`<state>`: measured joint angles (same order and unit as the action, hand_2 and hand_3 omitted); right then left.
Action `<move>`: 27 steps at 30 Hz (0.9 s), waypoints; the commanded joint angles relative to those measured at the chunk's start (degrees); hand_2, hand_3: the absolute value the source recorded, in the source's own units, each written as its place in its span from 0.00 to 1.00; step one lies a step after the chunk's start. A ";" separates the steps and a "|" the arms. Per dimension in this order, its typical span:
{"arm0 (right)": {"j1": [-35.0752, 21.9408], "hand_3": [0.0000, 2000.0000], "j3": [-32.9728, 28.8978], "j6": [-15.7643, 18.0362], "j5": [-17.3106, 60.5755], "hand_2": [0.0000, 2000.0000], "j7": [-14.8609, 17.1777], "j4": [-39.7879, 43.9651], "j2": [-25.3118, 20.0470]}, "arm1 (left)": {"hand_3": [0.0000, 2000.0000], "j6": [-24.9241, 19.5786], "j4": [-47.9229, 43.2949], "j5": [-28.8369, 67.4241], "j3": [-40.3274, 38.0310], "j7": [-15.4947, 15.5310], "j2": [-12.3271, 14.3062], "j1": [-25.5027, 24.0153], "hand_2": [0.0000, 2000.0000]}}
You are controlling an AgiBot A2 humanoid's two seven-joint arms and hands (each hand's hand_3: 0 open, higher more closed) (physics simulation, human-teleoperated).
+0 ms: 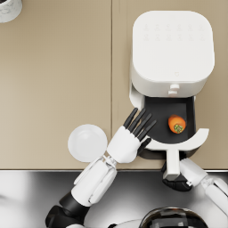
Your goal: Pick up the carrot and place it into the air fryer
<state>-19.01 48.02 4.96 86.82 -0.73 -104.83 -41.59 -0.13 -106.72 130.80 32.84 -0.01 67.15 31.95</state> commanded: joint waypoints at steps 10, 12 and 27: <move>-6.07 1.00 1.80 -0.91 0.05 1.00 -0.03 1.97 -18.29 | 0.00 0.12 -12.07 -0.02 -13.69 0.01 -12.24 -11.92 0.00; -9.68 1.00 -0.07 -0.15 0.05 1.00 0.12 3.45 -19.40 | 0.00 0.12 -12.45 -0.02 -14.22 0.01 -12.59 -12.36 0.00; -24.53 1.00 -6.62 6.46 0.21 1.00 -0.32 29.10 -31.20 | 0.00 0.13 -12.84 -0.02 -14.78 0.01 -12.93 -12.78 0.00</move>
<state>-37.89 42.19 11.71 87.05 -0.93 -67.79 -65.03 0.00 -119.56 130.78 18.06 0.00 54.22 19.17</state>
